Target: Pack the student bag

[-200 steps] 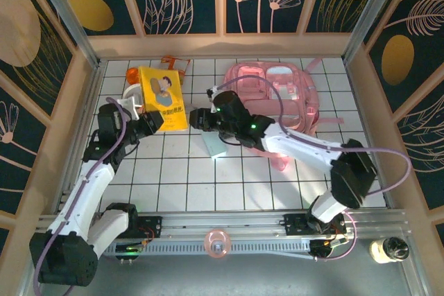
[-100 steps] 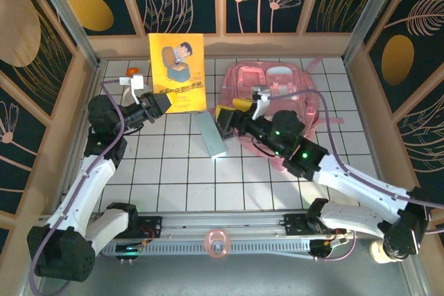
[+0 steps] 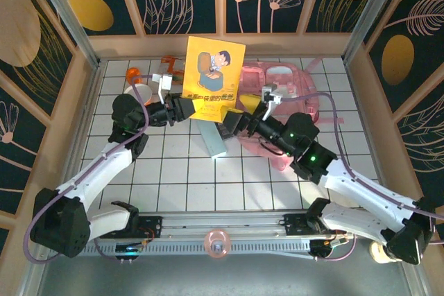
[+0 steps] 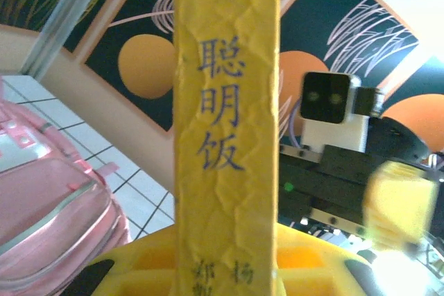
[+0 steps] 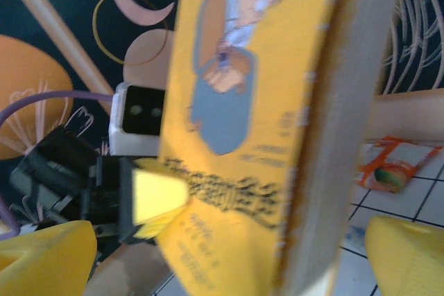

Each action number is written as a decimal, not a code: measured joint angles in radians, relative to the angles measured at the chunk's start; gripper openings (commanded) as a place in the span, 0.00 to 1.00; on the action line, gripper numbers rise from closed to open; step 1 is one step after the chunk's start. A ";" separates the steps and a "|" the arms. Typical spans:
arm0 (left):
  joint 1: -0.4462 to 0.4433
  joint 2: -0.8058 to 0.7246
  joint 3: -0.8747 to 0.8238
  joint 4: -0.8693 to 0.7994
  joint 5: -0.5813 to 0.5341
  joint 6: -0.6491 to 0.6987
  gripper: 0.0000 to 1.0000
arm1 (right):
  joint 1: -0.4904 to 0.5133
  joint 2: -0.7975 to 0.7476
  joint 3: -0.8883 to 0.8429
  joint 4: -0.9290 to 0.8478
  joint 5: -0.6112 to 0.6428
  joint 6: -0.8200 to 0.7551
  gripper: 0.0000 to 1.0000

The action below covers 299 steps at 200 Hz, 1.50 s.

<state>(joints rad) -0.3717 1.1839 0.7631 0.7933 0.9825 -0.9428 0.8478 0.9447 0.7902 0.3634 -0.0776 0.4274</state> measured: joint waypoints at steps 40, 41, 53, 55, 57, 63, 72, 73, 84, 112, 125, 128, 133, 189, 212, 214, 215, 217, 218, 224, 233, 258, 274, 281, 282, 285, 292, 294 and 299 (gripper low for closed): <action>-0.064 0.008 0.027 0.093 0.014 -0.035 0.01 | -0.090 0.021 0.000 0.072 -0.206 0.063 0.92; -0.066 0.008 0.028 0.094 0.014 -0.035 0.01 | -0.090 0.022 0.000 0.075 -0.212 0.064 0.91; -0.074 0.011 0.035 0.106 0.016 -0.035 0.02 | -0.095 0.036 -0.001 0.106 -0.284 0.080 0.82; -0.074 0.011 0.036 0.109 0.016 -0.035 0.03 | -0.095 0.037 -0.001 0.110 -0.292 0.078 0.80; -0.074 0.013 0.036 0.112 0.016 -0.035 0.03 | -0.096 0.039 -0.001 0.119 -0.308 0.082 0.77; -0.074 0.015 0.037 0.121 0.016 -0.036 0.03 | -0.097 0.043 -0.002 0.130 -0.334 0.082 0.69; -0.074 0.023 0.037 0.135 0.015 -0.040 0.03 | -0.098 0.046 -0.002 0.148 -0.375 0.088 0.58; -0.074 0.024 0.037 0.137 0.015 -0.040 0.03 | -0.100 0.047 -0.003 0.152 -0.379 0.094 0.57; -0.074 0.036 0.037 0.150 0.013 -0.049 0.05 | -0.106 0.046 -0.003 0.164 -0.407 0.097 0.40; -0.080 0.040 0.037 0.133 0.005 -0.016 0.37 | -0.141 0.035 -0.023 0.167 -0.439 0.098 0.03; -0.083 0.026 0.048 0.049 -0.028 0.070 0.55 | -0.150 0.010 -0.032 0.131 -0.439 0.073 0.01; -0.082 0.023 0.055 0.018 -0.040 0.082 0.59 | -0.151 0.001 -0.035 0.117 -0.440 0.058 0.00; -0.081 0.016 0.066 -0.032 -0.061 0.131 0.64 | -0.154 -0.015 -0.037 0.088 -0.430 0.046 0.00; -0.078 -0.116 0.203 -0.616 -0.294 0.772 0.79 | -0.162 -0.190 -0.009 -0.343 -0.226 -0.377 0.00; -0.079 -0.151 0.226 -0.782 -0.313 1.072 0.79 | -0.162 -0.164 0.020 -0.527 -0.146 -0.595 0.00; -0.079 -0.152 0.226 -0.792 -0.312 1.095 0.79 | -0.162 -0.161 0.022 -0.536 -0.142 -0.609 0.00; -0.079 -0.153 0.226 -0.799 -0.312 1.111 0.79 | -0.162 -0.160 0.023 -0.547 -0.137 -0.619 0.00; -0.079 -0.155 0.226 -0.812 -0.312 1.127 0.80 | -0.162 -0.156 0.023 -0.558 -0.130 -0.634 0.00; -0.079 -0.156 0.226 -0.823 -0.312 1.147 0.80 | -0.162 -0.155 0.023 -0.563 -0.128 -0.640 0.00; -0.079 -0.157 0.225 -0.855 -0.314 1.206 0.81 | -0.162 -0.145 0.023 -0.603 -0.113 -0.692 0.00; -0.080 -0.156 0.224 -0.895 -0.316 1.286 0.82 | -0.162 -0.129 0.023 -0.661 -0.094 -0.771 0.00; -0.085 -0.141 0.224 -0.984 -0.334 1.455 0.84 | -0.162 -0.093 0.023 -0.781 -0.076 -0.959 0.00; -0.091 -0.116 0.225 -1.033 -0.343 1.538 0.84 | -0.162 -0.080 0.025 -0.826 -0.079 -1.055 0.00; -0.095 -0.102 0.226 -1.055 -0.346 1.568 0.84 | -0.162 -0.074 0.030 -0.843 -0.081 -1.088 0.00; -0.097 -0.098 0.227 -1.060 -0.346 1.574 0.84 | -0.162 -0.072 0.032 -0.848 -0.081 -1.093 0.00; -0.100 -0.092 0.227 -1.069 -0.348 1.585 0.84 | -0.162 -0.068 0.035 -0.855 -0.082 -1.107 0.00; -0.109 -0.077 0.229 -1.090 -0.349 1.609 0.84 | -0.162 -0.058 0.047 -0.868 -0.087 -1.131 0.00; -0.111 -0.073 0.229 -1.094 -0.349 1.615 0.84 | -0.162 -0.054 0.050 -0.871 -0.088 -1.135 0.00; -0.119 -0.062 0.229 -1.109 -0.352 1.630 0.84 | -0.162 -0.045 0.061 -0.880 -0.092 -1.153 0.00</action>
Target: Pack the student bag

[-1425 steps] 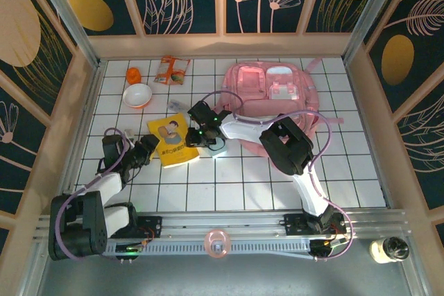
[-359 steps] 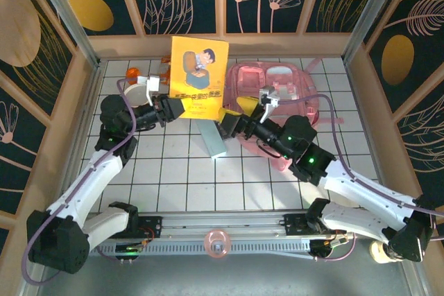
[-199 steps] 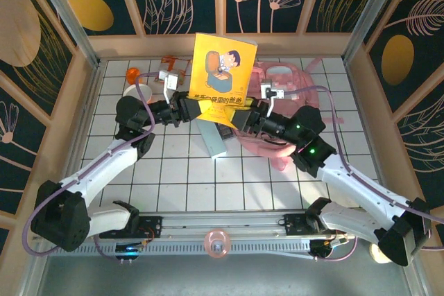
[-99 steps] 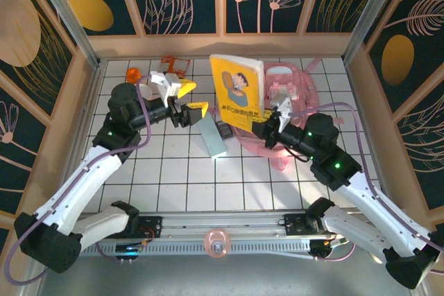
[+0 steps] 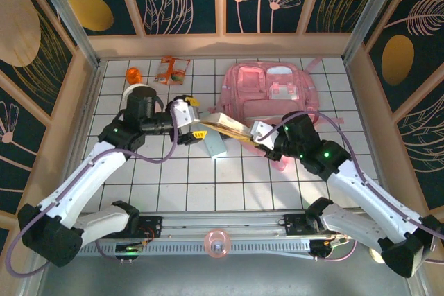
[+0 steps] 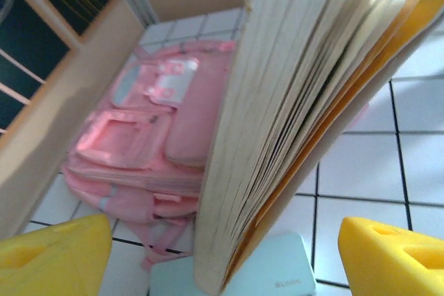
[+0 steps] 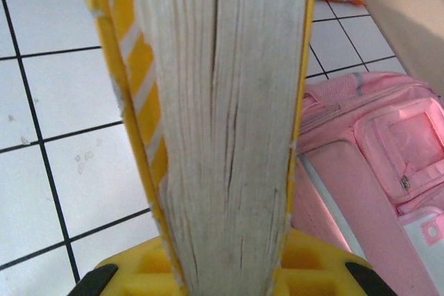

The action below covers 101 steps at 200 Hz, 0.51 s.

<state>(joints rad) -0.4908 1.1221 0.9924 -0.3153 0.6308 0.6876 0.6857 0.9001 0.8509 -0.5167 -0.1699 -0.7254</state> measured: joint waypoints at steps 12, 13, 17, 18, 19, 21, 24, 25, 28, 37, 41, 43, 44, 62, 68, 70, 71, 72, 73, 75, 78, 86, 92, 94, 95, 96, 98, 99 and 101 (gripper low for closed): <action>-0.022 0.024 0.000 -0.026 -0.001 0.027 0.84 | 0.000 0.024 0.026 -0.016 -0.013 -0.028 0.00; -0.023 0.025 0.000 -0.027 -0.001 0.029 0.84 | 0.000 0.027 0.029 -0.016 -0.014 -0.030 0.00; -0.031 0.031 0.000 -0.033 -0.001 0.035 0.84 | 0.000 0.034 0.036 -0.018 -0.018 -0.038 0.00; -0.032 0.032 0.000 -0.033 0.000 0.035 0.84 | 0.000 0.036 0.039 -0.019 -0.020 -0.040 0.00; -0.033 0.033 0.000 -0.034 0.000 0.037 0.84 | 0.000 0.037 0.040 -0.019 -0.021 -0.041 0.00; -0.037 0.036 0.000 -0.035 0.000 0.039 0.84 | 0.000 0.042 0.044 -0.020 -0.023 -0.046 0.00; -0.042 0.039 0.000 -0.038 0.001 0.040 0.84 | 0.000 0.047 0.049 -0.021 -0.027 -0.052 0.00; -0.043 0.040 0.000 -0.037 0.001 0.040 0.84 | 0.000 0.048 0.050 -0.021 -0.029 -0.052 0.00; -0.047 0.043 0.000 -0.037 0.004 0.042 0.84 | 0.000 0.054 0.054 -0.021 -0.033 -0.057 0.00; -0.058 0.048 0.000 -0.033 0.013 0.042 0.83 | 0.000 0.069 0.065 -0.024 -0.044 -0.068 0.00; -0.061 0.048 0.000 -0.029 0.017 0.039 0.82 | 0.000 0.076 0.070 -0.024 -0.048 -0.075 0.00; -0.063 0.048 0.000 -0.026 0.018 0.037 0.82 | 0.000 0.078 0.071 -0.026 -0.050 -0.077 0.00; -0.063 0.048 0.000 -0.025 0.020 0.037 0.81 | 0.000 0.080 0.073 -0.027 -0.052 -0.079 0.00; -0.072 0.048 -0.002 0.018 0.045 0.011 0.69 | 0.000 0.109 0.092 -0.046 -0.068 -0.098 0.00; -0.072 0.048 -0.003 0.036 0.053 -0.002 0.61 | 0.000 0.117 0.097 -0.051 -0.071 -0.105 0.00; -0.072 0.048 -0.003 0.041 0.058 -0.006 0.58 | 0.000 0.119 0.097 -0.051 -0.072 -0.108 0.00; -0.072 0.048 -0.003 0.043 0.060 -0.004 0.57 | 0.000 0.121 0.098 -0.052 -0.072 -0.108 0.00; -0.072 0.048 -0.003 0.046 0.061 -0.002 0.55 | -0.001 0.121 0.098 -0.053 -0.072 -0.109 0.00; -0.072 0.048 -0.003 0.049 0.062 -0.003 0.54 | -0.001 0.122 0.098 -0.053 -0.074 -0.110 0.00; -0.072 0.048 -0.005 0.055 0.065 -0.016 0.52 | -0.001 0.124 0.098 -0.054 -0.074 -0.112 0.00; -0.072 0.048 -0.008 0.069 0.070 -0.014 0.49 | -0.002 0.125 0.098 -0.056 -0.076 -0.114 0.00; -0.072 0.045 -0.021 0.099 0.079 -0.027 0.34 | -0.006 0.129 0.098 -0.063 -0.082 -0.117 0.00; -0.072 0.043 -0.031 0.113 0.089 -0.039 0.18 | -0.013 0.131 0.098 -0.068 -0.091 -0.118 0.01; -0.072 0.043 -0.034 0.116 0.092 -0.039 0.13 | -0.015 0.131 0.098 -0.069 -0.093 -0.119 0.02; -0.072 0.043 -0.035 0.118 0.092 -0.042 0.12 | -0.016 0.131 0.098 -0.069 -0.095 -0.119 0.02; -0.072 0.042 -0.038 0.123 0.095 -0.050 0.09 | -0.019 0.131 0.098 -0.071 -0.097 -0.119 0.03; -0.072 0.042 -0.043 0.130 0.097 -0.050 0.06 | -0.024 0.131 0.098 -0.072 -0.103 -0.119 0.05; -0.072 0.042 -0.045 0.132 0.098 -0.051 0.05 | -0.025 0.131 0.098 -0.072 -0.103 -0.119 0.06; -0.072 0.041 -0.048 0.137 0.100 -0.054 0.02 | -0.030 0.131 0.098 -0.073 -0.109 -0.118 0.09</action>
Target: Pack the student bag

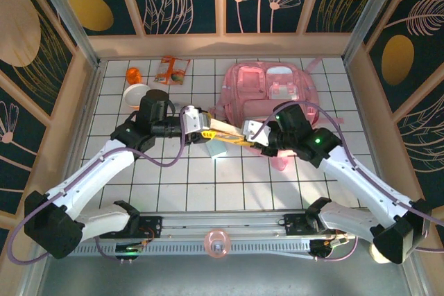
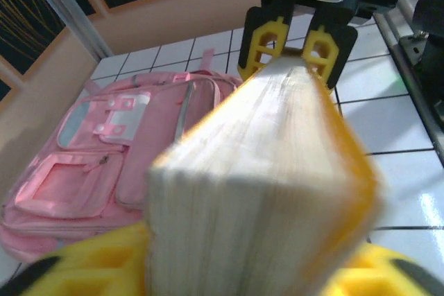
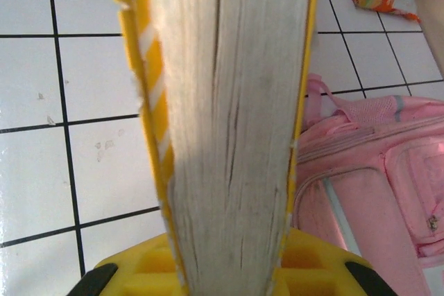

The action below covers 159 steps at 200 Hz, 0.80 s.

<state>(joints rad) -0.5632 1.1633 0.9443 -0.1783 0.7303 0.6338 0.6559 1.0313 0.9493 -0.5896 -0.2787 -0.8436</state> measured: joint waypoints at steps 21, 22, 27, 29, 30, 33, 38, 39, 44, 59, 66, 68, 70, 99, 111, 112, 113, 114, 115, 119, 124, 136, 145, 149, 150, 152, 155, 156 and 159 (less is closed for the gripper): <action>-0.005 -0.010 -0.050 0.089 0.022 -0.063 0.00 | -0.093 -0.011 -0.005 0.011 -0.102 0.031 0.49; -0.005 -0.010 -0.052 0.094 0.024 -0.067 0.00 | -0.098 -0.013 -0.007 0.014 -0.108 0.034 0.51; -0.004 -0.014 -0.069 0.120 0.028 -0.089 0.00 | -0.127 -0.028 -0.018 0.041 -0.140 0.042 0.57; -0.004 -0.015 -0.077 0.132 0.032 -0.105 0.00 | -0.143 -0.038 -0.024 0.055 -0.154 0.060 0.59; -0.003 -0.016 -0.079 0.134 0.032 -0.107 0.00 | -0.147 -0.041 -0.027 0.060 -0.160 0.061 0.60; -0.002 -0.017 -0.087 0.146 0.037 -0.118 0.00 | -0.166 -0.055 -0.037 0.082 -0.178 0.066 0.62; 0.000 -0.017 -0.098 0.163 0.045 -0.141 0.00 | -0.203 -0.088 -0.064 0.124 -0.210 0.095 0.66; 0.000 -0.016 -0.101 0.169 0.048 -0.146 0.00 | -0.211 -0.097 -0.071 0.135 -0.217 0.101 0.67; 0.001 -0.014 -0.108 0.184 0.056 -0.171 0.00 | -0.244 -0.133 -0.102 0.177 -0.246 0.141 0.69; 0.007 0.004 -0.113 0.234 0.098 -0.242 0.00 | -0.337 -0.251 -0.228 0.333 -0.350 0.261 0.76; 0.008 0.014 -0.113 0.265 0.121 -0.277 0.00 | -0.375 -0.298 -0.295 0.408 -0.399 0.330 0.77; 0.009 0.018 -0.113 0.279 0.130 -0.290 0.00 | -0.383 -0.307 -0.309 0.423 -0.407 0.350 0.77; 0.009 0.022 -0.113 0.288 0.137 -0.301 0.00 | -0.393 -0.319 -0.328 0.444 -0.421 0.373 0.77; 0.009 0.059 -0.113 0.432 0.223 -0.441 0.00 | -0.473 -0.397 -0.519 0.694 -0.580 0.628 0.79; 0.009 0.071 -0.112 0.485 0.249 -0.491 0.00 | -0.484 -0.401 -0.566 0.790 -0.636 0.728 0.79; 0.009 0.072 -0.112 0.488 0.250 -0.494 0.00 | -0.485 -0.402 -0.571 0.803 -0.642 0.738 0.79; 0.009 0.073 -0.112 0.491 0.251 -0.497 0.00 | -0.485 -0.402 -0.573 0.809 -0.645 0.743 0.78; 0.009 0.075 -0.112 0.497 0.255 -0.503 0.00 | -0.486 -0.402 -0.578 0.824 -0.652 0.756 0.78; 0.009 0.076 -0.112 0.500 0.256 -0.506 0.00 | -0.486 -0.402 -0.580 0.831 -0.655 0.763 0.78; 0.009 0.079 -0.112 0.515 0.262 -0.518 0.00 | -0.486 -0.402 -0.594 0.874 -0.673 0.797 0.77; 0.009 0.085 -0.112 0.534 0.270 -0.537 0.00 | -0.486 -0.402 -0.609 0.924 -0.695 0.840 0.76; 0.009 0.100 -0.112 0.575 0.288 -0.578 0.00 | -0.486 -0.400 -0.636 1.036 -0.740 0.924 0.72; 0.009 0.111 -0.112 0.602 0.299 -0.606 0.00 | -0.486 -0.392 -0.647 1.113 -0.771 0.988 0.69; 0.009 0.115 -0.112 0.618 0.304 -0.622 0.00 | -0.486 -0.388 -0.649 1.141 -0.780 1.006 0.68; 0.009 0.117 -0.112 0.623 0.306 -0.628 0.00 | -0.486 -0.386 -0.650 1.152 -0.785 1.015 0.68; 0.009 0.118 -0.112 0.628 0.308 -0.632 0.00 | -0.486 -0.385 -0.650 1.162 -0.790 1.025 0.67; 0.009 0.122 -0.112 0.642 0.311 -0.644 0.00 | -0.486 -0.380 -0.650 1.186 -0.798 1.039 0.66; 0.009 0.123 -0.112 0.647 0.312 -0.650 0.00 | -0.486 -0.379 -0.650 1.191 -0.798 1.043 0.66; 0.009 0.126 -0.112 0.657 0.316 -0.660 0.00 | -0.486 -0.375 -0.650 1.209 -0.805 1.062 0.65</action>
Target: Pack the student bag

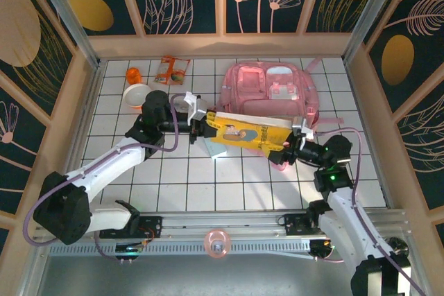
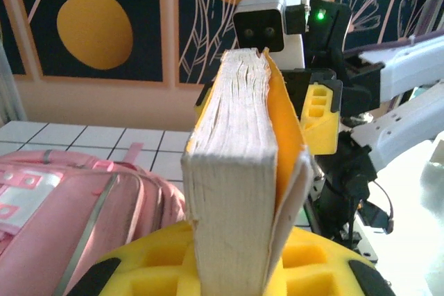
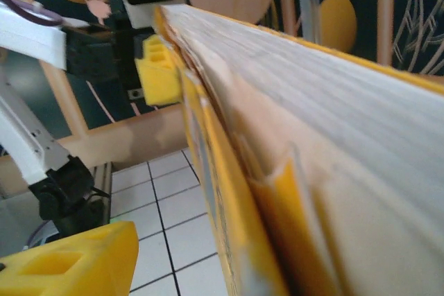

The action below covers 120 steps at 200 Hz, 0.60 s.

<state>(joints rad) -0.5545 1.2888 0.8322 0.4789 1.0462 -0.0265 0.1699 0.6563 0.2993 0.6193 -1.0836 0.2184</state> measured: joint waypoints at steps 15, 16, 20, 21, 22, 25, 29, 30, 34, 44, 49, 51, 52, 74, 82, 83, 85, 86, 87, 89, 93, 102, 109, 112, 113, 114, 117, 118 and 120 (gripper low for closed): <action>0.000 0.008 0.000 0.057 0.013 -0.048 0.00 | 0.000 0.019 0.000 0.071 -0.023 0.050 0.56; 0.000 0.008 0.000 0.063 0.014 -0.053 0.00 | 0.000 0.019 0.000 0.074 -0.023 0.050 0.55; 0.000 0.010 0.000 0.074 0.018 -0.063 0.00 | 0.000 0.026 -0.001 0.090 -0.029 0.067 0.51; 0.000 0.010 0.000 0.076 0.018 -0.064 0.00 | 0.000 0.026 -0.001 0.092 -0.031 0.068 0.50; 0.000 0.010 0.000 0.079 0.019 -0.067 0.00 | 0.000 0.027 -0.001 0.096 -0.032 0.068 0.48; 0.000 0.011 0.000 0.092 0.022 -0.076 0.00 | 0.000 0.032 -0.001 0.109 -0.037 0.081 0.44; 0.000 0.012 0.000 0.105 0.024 -0.087 0.00 | 0.000 0.035 -0.001 0.118 -0.040 0.082 0.37; 0.000 0.012 0.000 0.108 0.025 -0.089 0.00 | 0.000 0.036 -0.001 0.122 -0.040 0.083 0.34; 0.000 0.014 0.000 0.119 0.028 -0.097 0.00 | 0.000 0.042 -0.002 0.132 -0.045 0.101 0.16; 0.000 0.018 0.000 0.143 0.034 -0.119 0.03 | -0.001 0.048 -0.002 0.158 -0.044 0.112 0.00; 0.000 0.021 0.000 0.154 0.039 -0.126 0.11 | -0.004 0.051 -0.001 0.164 -0.045 0.118 0.00; 0.000 0.022 0.000 0.155 0.038 -0.130 0.14 | -0.006 0.051 -0.001 0.164 -0.045 0.122 0.00; 0.000 0.023 0.000 0.156 0.039 -0.134 0.16 | -0.006 0.051 -0.001 0.164 -0.044 0.125 0.00; -0.005 0.041 0.029 0.120 -0.014 -0.098 0.57 | -0.045 0.050 -0.001 0.149 -0.035 0.154 0.00; -0.004 0.048 0.054 0.085 -0.062 -0.062 0.66 | -0.082 0.043 -0.001 0.124 -0.004 0.178 0.00; -0.005 0.050 0.061 0.077 -0.073 -0.047 0.67 | -0.086 0.042 -0.001 0.121 -0.001 0.180 0.00; -0.005 0.053 0.068 0.068 -0.082 -0.042 0.68 | -0.096 0.039 -0.001 0.112 0.010 0.187 0.00; -0.005 0.055 0.074 0.060 -0.090 -0.042 0.69 | -0.103 0.038 -0.001 0.106 0.018 0.191 0.00; -0.005 0.056 0.078 0.056 -0.095 -0.039 0.69 | -0.107 0.037 -0.001 0.104 0.022 0.193 0.00; -0.005 0.060 0.087 0.047 -0.107 -0.024 0.70 | -0.120 0.034 0.000 0.092 0.035 0.199 0.00; -0.005 0.069 0.108 0.023 -0.133 -0.004 0.72 | -0.143 0.027 0.004 0.064 0.060 0.212 0.00; -0.007 0.093 0.158 -0.025 -0.196 0.052 0.76 | -0.195 0.015 0.017 -0.001 0.117 0.234 0.00; -0.013 0.114 0.194 -0.060 -0.247 0.103 0.78 | -0.236 0.010 0.037 -0.069 0.171 0.249 0.00; -0.018 0.122 0.206 -0.073 -0.266 0.122 0.79 | -0.257 0.010 0.050 -0.106 0.198 0.257 0.00; -0.018 0.124 0.209 -0.077 -0.270 0.124 0.79 | -0.261 0.010 0.053 -0.112 0.203 0.259 0.00; -0.020 0.128 0.215 -0.083 -0.280 0.132 0.79 | -0.264 0.010 0.056 -0.119 0.208 0.260 0.00; -0.025 0.137 0.225 -0.096 -0.298 0.161 0.80 | -0.283 0.011 0.070 -0.158 0.235 0.263 0.00; -0.026 0.138 0.228 -0.099 -0.302 0.166 0.80 | -0.287 0.011 0.073 -0.165 0.241 0.265 0.00; -0.030 0.144 0.235 -0.108 -0.315 0.175 0.80 | -0.296 0.012 0.082 -0.187 0.257 0.269 0.00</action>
<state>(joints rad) -0.5842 1.4326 1.0672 0.3706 0.7307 0.1490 -0.1265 0.6685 0.3809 0.4328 -0.8265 0.4873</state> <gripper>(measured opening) 0.782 0.172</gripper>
